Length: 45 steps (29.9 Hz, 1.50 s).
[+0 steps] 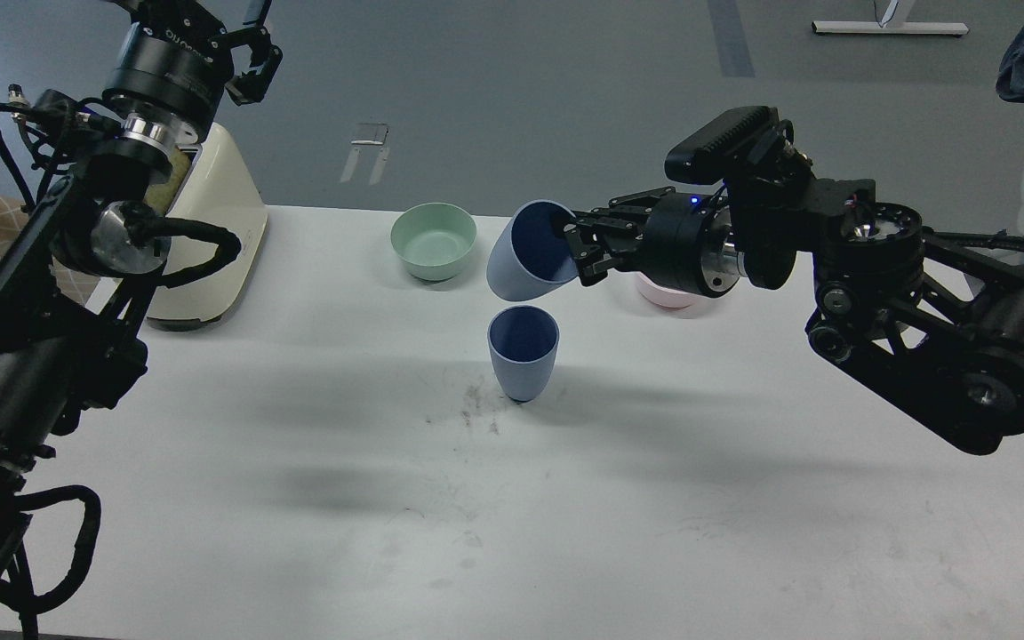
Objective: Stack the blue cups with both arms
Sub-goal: 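Lower the held cup into the center blue cup and open the right gripper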
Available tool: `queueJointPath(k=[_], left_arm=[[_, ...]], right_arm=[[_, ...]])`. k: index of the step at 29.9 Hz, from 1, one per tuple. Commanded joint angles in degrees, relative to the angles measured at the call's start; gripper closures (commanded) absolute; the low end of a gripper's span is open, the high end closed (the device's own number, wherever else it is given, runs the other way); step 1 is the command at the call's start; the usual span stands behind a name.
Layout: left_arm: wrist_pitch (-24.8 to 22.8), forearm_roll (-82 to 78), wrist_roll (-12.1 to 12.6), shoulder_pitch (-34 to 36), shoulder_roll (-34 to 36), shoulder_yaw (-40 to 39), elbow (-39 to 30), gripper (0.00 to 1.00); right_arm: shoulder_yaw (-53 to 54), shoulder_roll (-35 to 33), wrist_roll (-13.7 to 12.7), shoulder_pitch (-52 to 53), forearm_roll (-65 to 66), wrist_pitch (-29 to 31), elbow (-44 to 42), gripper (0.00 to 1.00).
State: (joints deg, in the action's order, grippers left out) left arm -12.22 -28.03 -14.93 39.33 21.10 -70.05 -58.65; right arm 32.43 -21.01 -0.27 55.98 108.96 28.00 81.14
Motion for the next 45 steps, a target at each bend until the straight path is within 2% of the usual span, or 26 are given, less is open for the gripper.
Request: queueJointPath(k=[1, 44, 45], left_arm=[[0.0, 0.0, 0.0, 0.0, 0.0, 0.0, 0.0, 0.02], [-0.2, 0.0, 0.1, 1.5, 0.4, 0.0, 0.1, 0.02], [-0.1, 0.0, 0.1, 1.4, 0.4, 0.0, 0.0, 0.02]], right_arm=[[-0.3, 0.0, 0.0, -0.2, -0.3, 0.0, 0.0, 1.00], [-1.4, 0.5, 0.0, -5.0, 0.2, 0.0, -0.6, 1.00], [-1.4, 0.5, 0.0, -5.0, 0.2, 0.0, -0.6, 0.97]])
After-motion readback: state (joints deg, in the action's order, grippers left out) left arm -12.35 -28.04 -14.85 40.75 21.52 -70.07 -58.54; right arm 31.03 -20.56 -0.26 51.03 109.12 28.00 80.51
